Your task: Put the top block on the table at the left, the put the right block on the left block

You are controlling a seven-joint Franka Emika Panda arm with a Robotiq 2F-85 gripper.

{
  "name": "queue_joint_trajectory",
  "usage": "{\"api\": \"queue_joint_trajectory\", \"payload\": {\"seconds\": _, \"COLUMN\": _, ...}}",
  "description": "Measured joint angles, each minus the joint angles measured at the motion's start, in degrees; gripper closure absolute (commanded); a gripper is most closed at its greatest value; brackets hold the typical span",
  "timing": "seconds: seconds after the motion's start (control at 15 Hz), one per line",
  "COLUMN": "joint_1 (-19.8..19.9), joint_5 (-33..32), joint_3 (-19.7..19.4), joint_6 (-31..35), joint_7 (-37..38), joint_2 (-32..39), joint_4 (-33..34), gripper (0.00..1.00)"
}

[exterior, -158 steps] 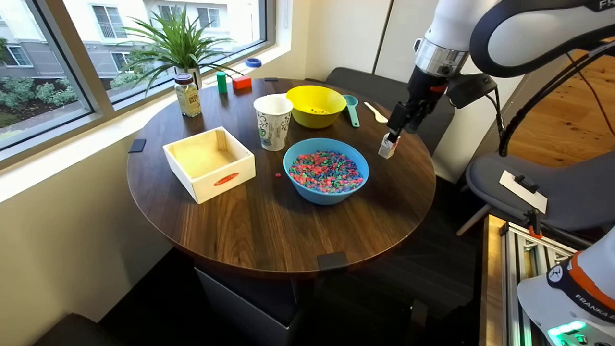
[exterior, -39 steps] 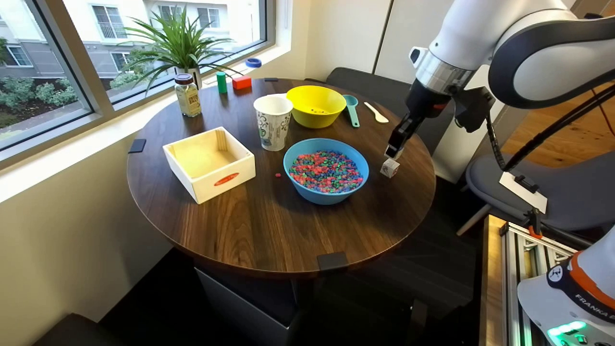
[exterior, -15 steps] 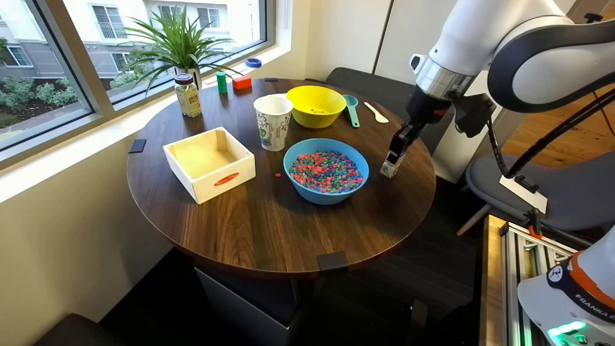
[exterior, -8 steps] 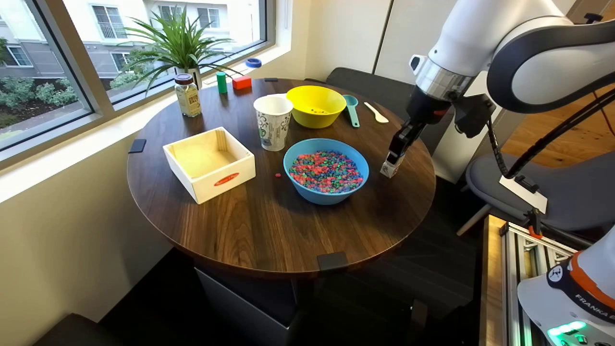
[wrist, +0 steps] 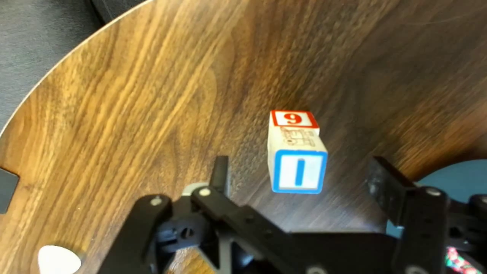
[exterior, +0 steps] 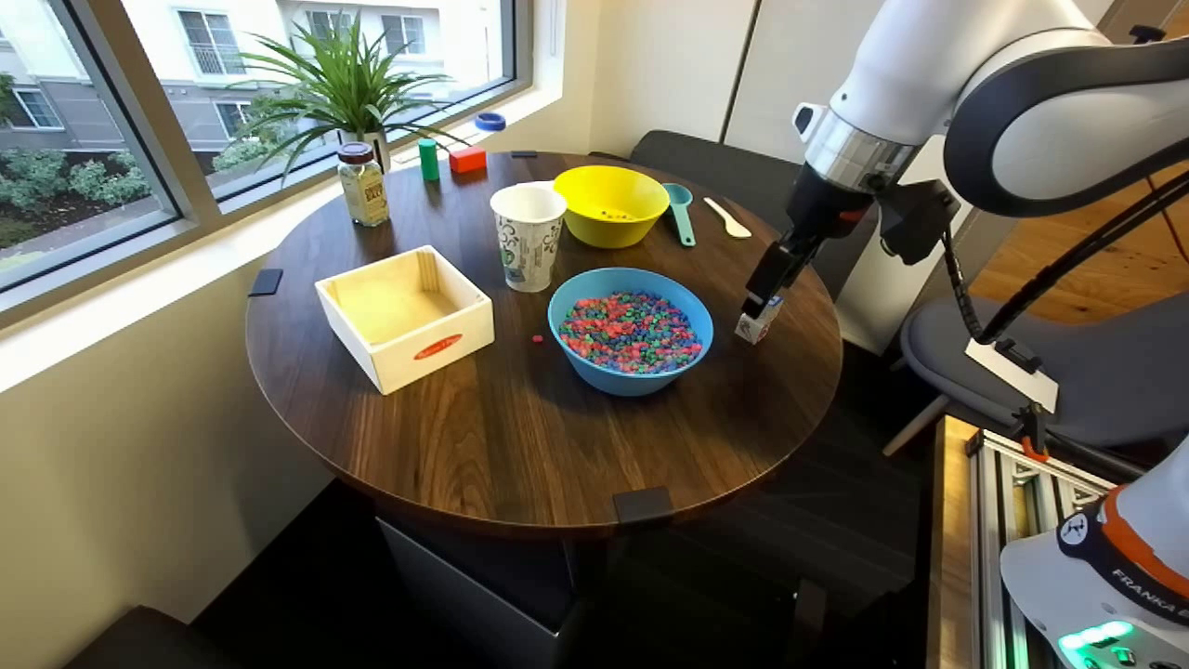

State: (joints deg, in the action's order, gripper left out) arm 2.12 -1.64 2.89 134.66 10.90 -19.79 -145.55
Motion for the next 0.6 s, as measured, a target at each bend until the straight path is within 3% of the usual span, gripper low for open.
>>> {"api": "queue_joint_trajectory", "payload": {"seconds": 0.6, "joint_1": 0.29, "joint_5": -1.40, "joint_3": 1.92, "joint_6": -5.57, "joint_7": 5.82, "joint_2": -8.75, "joint_4": 0.06, "gripper": 0.00}}
